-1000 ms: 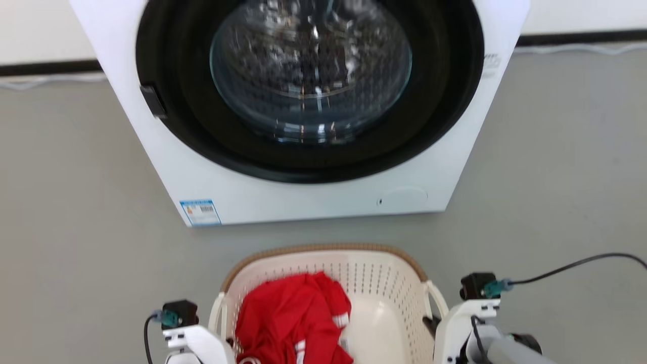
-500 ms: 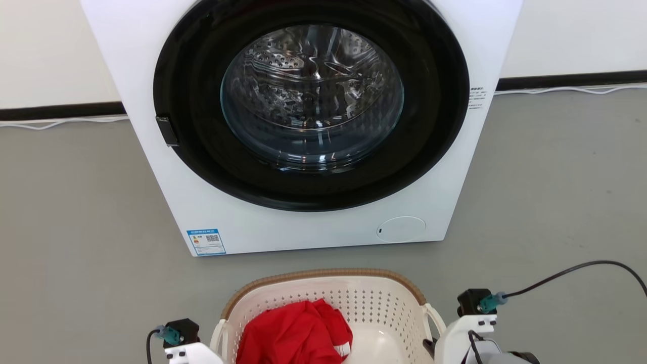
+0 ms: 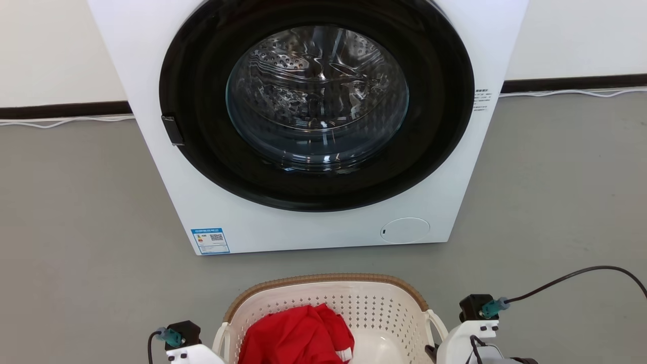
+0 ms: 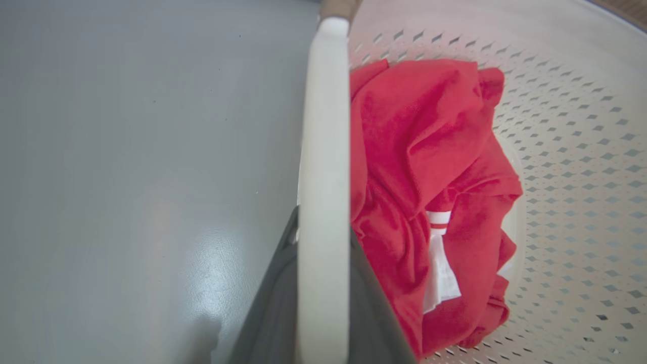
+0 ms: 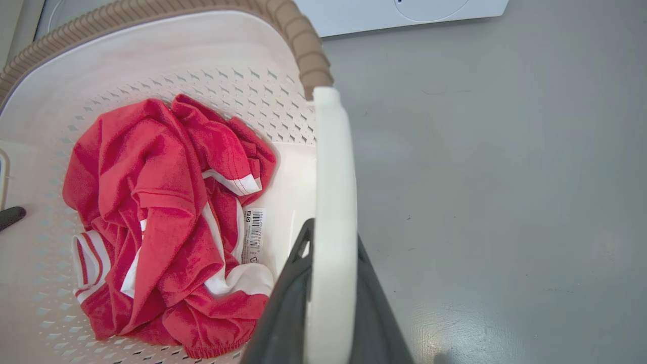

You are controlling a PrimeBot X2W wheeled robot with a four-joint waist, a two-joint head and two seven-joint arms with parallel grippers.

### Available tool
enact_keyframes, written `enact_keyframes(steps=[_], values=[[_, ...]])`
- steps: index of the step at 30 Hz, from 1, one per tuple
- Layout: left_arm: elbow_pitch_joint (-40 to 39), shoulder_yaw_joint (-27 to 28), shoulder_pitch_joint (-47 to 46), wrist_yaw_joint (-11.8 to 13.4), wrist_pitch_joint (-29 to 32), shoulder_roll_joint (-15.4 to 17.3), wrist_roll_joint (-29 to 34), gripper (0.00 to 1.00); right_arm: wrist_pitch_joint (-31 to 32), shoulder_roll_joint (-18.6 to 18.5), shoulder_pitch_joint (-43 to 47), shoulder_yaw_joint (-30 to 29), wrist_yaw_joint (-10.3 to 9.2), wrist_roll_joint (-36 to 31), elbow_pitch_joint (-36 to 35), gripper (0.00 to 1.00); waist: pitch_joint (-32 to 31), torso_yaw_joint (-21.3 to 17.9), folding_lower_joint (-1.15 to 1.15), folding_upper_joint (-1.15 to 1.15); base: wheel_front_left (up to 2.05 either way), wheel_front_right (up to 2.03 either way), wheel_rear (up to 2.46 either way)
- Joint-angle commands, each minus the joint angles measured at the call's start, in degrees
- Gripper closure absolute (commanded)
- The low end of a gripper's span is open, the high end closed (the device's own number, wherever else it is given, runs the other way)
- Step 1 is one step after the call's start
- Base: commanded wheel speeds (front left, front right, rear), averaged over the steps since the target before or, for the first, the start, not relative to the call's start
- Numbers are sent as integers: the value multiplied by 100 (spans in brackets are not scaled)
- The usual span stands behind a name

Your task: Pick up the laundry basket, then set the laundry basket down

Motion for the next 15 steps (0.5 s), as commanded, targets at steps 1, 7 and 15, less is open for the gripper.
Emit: enact_keyframes(steps=[1, 7, 15], values=[[-142, 136, -250, -26, -115, 32, -68, 100, -69, 102, -92, 91, 92, 25, -125, 100, 3, 13, 0, 0, 0, 0, 0], [-132, 81, -241, -26, -111, 48, -107, 100, -90, 87, -127, 174, 92, 75, -119, 100, 2, 28, 0, 0, 0, 0, 0], [-105, 23, -256, -26, -109, 43, -183, 100, -93, 77, -161, 284, 92, 165, -77, 100, 23, 28, 0, 0, 0, 0, 0]])
